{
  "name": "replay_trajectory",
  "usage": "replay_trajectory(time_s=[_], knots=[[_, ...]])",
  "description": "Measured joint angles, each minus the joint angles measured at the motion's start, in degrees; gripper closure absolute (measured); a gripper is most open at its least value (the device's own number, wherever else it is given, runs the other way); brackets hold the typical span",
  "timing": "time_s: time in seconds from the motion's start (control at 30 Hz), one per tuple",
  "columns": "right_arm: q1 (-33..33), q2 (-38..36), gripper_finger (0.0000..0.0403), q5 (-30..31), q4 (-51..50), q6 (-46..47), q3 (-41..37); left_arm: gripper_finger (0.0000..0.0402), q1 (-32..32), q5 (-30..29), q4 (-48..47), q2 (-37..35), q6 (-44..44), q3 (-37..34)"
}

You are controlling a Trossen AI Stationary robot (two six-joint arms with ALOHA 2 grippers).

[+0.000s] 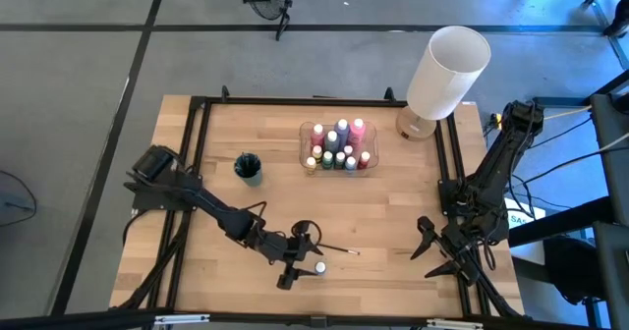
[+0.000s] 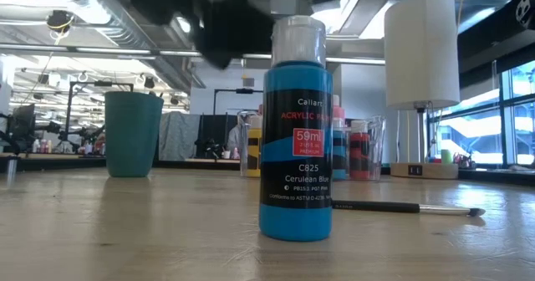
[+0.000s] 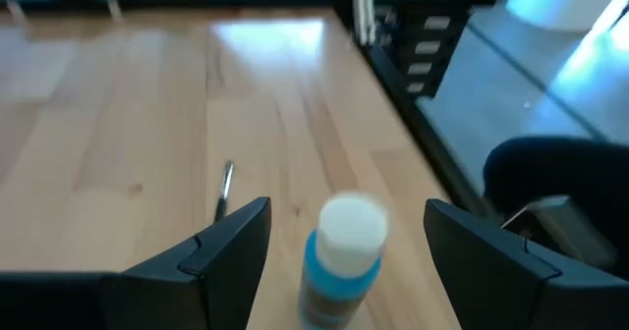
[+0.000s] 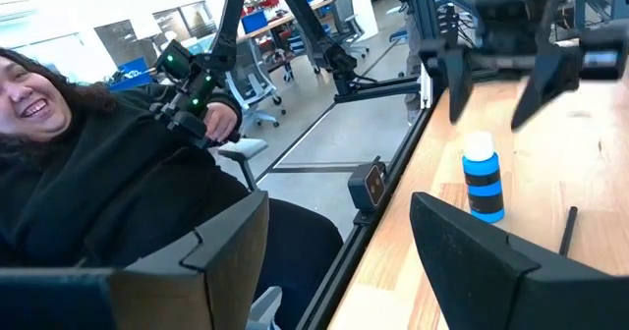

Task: Pick & Place Paint Supplies
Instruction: Put the blue paint bottle into the transparent bin

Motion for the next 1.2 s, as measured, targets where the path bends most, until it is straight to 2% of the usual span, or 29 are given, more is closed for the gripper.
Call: replay_trajectory(time_s=[0.17,0.23,0.33,0.53,0.67,1.2], knots=[[0.0,0.0,0.0151,0.0,0.0,0.0,0.0,0.0137,-0.1,2.0,-1.9,-4.2,-1.1,0.0],[0.0,0.0,0.0151,0.0,-0.1,0.0,0.0,0.0137,-0.1,2.4,-5.8,-5.5,-1.5,1.3],[0.0,0.0,0.0151,0.0,-0.2,0.0,0.0,0.0137,-0.3,2.0,-17.3,-6.3,-1.3,7.0],[0.0,0.0,0.0151,0.0,-0.5,0.0,0.0,0.0137,-0.7,1.1,-45.8,-6.3,0.0,24.0],[0.0,0.0,0.0151,0.0,-1.0,0.0,0.0,0.0137,-1.2,-1.2,-56.7,-6.3,-1.5,30.9],[0.0,0.0,0.0151,0.0,-0.9,0.8,0.0,0.0137,-4.2,-2.0,-58.7,-5.2,-4.3,32.1]])
